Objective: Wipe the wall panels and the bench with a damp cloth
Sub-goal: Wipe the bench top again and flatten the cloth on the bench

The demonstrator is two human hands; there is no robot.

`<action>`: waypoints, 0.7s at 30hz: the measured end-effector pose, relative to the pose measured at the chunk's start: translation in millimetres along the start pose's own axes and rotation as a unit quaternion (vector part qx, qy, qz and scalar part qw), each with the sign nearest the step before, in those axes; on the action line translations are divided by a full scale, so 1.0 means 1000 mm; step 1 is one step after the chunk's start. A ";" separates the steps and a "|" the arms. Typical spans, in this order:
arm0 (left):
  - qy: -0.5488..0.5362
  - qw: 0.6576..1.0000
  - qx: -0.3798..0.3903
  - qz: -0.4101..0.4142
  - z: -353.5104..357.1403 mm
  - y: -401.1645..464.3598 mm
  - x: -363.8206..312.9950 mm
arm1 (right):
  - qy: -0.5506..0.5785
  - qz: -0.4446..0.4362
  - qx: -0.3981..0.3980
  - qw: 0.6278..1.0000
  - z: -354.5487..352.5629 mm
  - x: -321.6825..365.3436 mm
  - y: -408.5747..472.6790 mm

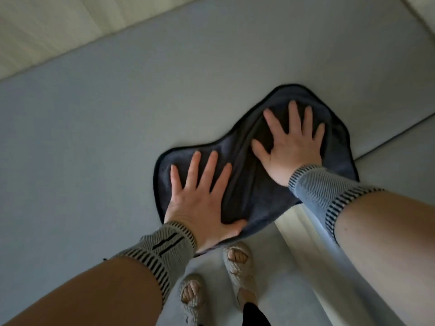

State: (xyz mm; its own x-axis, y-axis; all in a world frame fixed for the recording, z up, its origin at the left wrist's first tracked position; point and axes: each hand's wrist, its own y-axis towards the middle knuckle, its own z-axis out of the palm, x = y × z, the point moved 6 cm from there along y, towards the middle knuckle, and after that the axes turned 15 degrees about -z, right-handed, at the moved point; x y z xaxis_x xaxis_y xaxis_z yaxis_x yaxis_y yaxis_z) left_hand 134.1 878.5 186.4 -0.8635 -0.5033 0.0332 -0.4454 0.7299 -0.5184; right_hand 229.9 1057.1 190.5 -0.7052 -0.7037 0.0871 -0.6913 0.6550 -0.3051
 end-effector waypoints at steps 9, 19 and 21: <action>-0.045 0.989 -0.125 -0.072 -0.067 0.111 -0.014 | -0.030 -0.025 -0.058 0.998 -0.030 -0.048 0.100; -0.015 0.989 -0.119 -0.084 -0.068 0.110 -0.017 | -0.024 -0.031 -0.072 0.997 -0.031 -0.048 0.099; -0.016 0.990 -0.114 -0.084 -0.066 0.106 -0.019 | -0.015 -0.018 -0.071 0.997 -0.030 -0.045 0.093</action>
State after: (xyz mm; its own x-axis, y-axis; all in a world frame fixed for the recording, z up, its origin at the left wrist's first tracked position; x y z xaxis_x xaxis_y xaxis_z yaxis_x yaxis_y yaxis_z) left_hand 87.7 996.2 187.6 -0.7656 -0.6392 0.0730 -0.6280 0.7178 -0.3006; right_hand 192.5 1158.2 186.7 -0.6758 -0.7341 0.0663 -0.7331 0.6601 -0.1640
